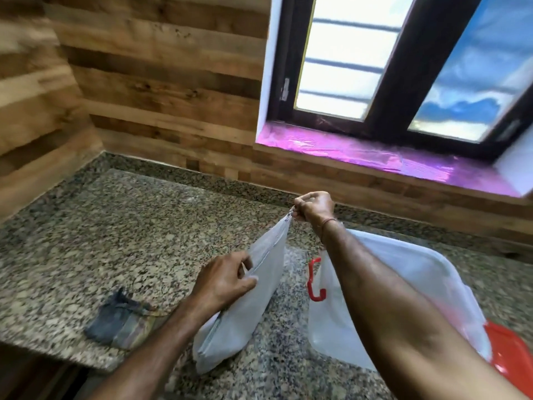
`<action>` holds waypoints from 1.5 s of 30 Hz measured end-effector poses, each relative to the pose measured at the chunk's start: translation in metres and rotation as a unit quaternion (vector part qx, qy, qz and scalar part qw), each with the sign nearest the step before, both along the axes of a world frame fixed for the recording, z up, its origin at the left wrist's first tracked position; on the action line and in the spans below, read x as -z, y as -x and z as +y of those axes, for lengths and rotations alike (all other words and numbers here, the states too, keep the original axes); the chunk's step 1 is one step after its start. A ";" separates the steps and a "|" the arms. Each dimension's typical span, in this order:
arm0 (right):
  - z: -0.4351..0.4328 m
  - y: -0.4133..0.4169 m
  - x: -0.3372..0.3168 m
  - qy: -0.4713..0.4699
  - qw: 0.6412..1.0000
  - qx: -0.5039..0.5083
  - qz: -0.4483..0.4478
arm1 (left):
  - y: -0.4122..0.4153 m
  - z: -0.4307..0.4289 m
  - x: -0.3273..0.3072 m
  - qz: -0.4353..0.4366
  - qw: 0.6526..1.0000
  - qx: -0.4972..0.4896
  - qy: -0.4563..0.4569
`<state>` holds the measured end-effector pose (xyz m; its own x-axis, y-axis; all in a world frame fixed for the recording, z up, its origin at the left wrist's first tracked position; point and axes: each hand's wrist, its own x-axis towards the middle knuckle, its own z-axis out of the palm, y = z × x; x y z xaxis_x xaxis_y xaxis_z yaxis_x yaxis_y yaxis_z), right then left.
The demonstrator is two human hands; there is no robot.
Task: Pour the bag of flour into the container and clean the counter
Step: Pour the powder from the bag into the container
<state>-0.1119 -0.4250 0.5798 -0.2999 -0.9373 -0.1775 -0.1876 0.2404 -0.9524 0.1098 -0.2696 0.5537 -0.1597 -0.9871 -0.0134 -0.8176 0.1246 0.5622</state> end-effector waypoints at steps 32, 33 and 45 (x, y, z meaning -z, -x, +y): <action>0.129 -0.057 0.074 -0.173 0.922 0.016 -0.347 | 0.018 -0.024 0.033 0.385 0.897 -0.118 -0.182; 0.128 -0.054 0.070 -0.161 0.931 0.021 -0.328 | 0.012 -0.028 0.029 0.394 0.893 -0.131 -0.176; 0.097 -0.044 0.033 -0.043 0.997 -0.047 -0.040 | -0.047 0.009 0.017 0.414 0.866 -0.149 -0.237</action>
<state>-0.0677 -0.3280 0.5464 -0.1934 -0.9411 -0.2774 -0.1383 0.3060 -0.9419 0.1565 -0.2610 0.5363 -0.0473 -0.9012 -0.4309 -0.0650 -0.4277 0.9016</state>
